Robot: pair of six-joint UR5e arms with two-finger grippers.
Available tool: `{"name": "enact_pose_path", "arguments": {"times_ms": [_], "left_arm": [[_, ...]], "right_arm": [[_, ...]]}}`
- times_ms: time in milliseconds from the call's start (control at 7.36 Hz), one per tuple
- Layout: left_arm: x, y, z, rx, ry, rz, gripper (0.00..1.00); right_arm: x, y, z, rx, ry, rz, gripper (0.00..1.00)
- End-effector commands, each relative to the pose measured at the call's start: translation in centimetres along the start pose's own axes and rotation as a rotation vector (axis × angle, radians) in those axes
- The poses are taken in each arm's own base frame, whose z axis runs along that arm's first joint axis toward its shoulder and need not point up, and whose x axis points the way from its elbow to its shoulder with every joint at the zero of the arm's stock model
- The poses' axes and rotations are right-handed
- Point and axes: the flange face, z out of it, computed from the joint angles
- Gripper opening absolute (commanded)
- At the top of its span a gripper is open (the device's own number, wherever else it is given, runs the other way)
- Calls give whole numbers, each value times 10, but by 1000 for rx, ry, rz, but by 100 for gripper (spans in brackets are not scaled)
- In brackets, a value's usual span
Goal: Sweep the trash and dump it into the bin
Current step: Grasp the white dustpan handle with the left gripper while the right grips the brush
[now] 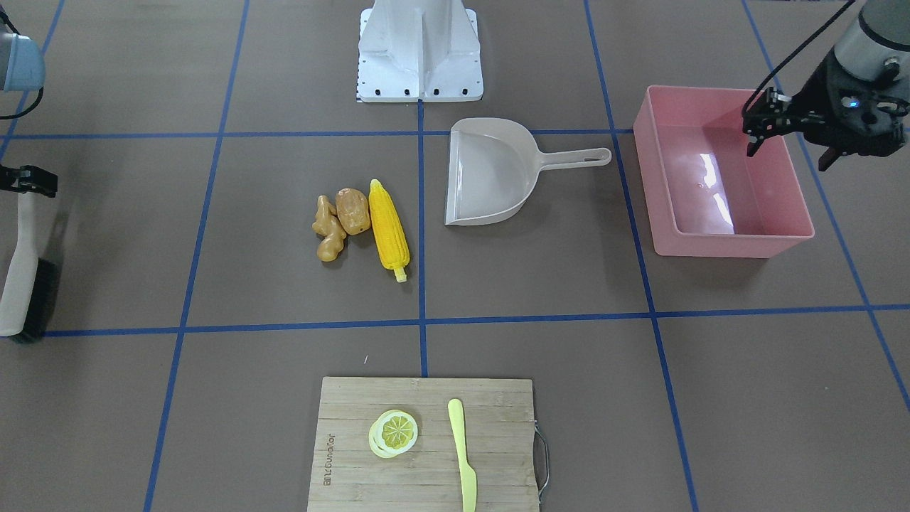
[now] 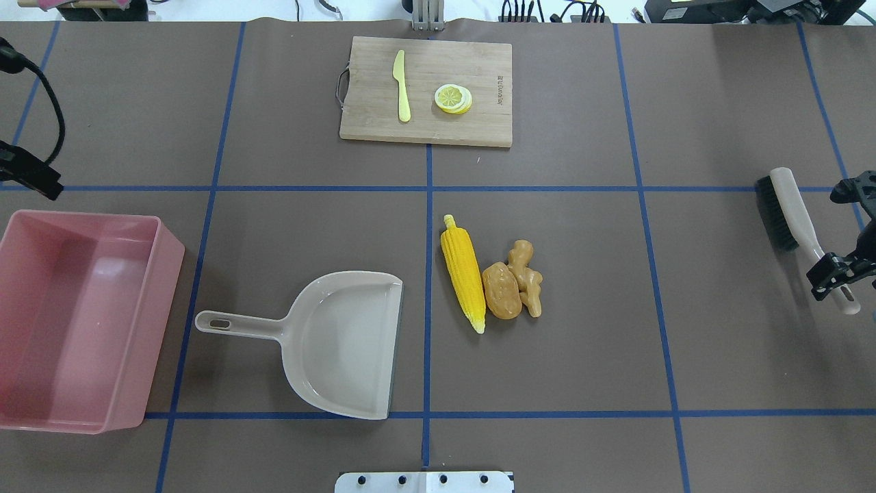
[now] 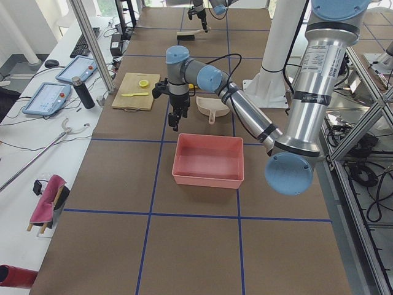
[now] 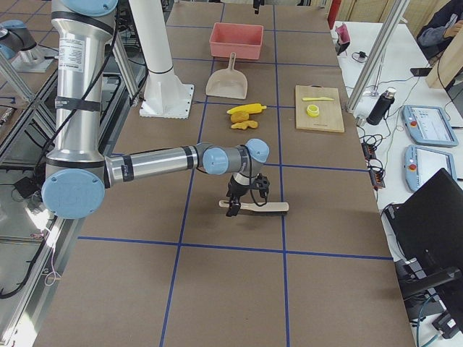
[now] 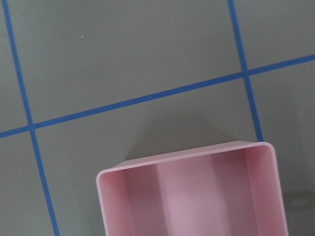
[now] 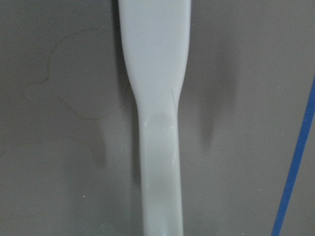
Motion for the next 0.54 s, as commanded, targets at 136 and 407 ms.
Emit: {"name": "enact_pose_path", "arguments": {"times_ms": [136,407], "left_arm": [[135,-6,33,-33,53,338,99],[157,-5,35,-10,28,618,99]], "right_arm": [[-1,-1,6,-11,8,-4,52],[0,-2,8,-12,11,-7,37]]}}
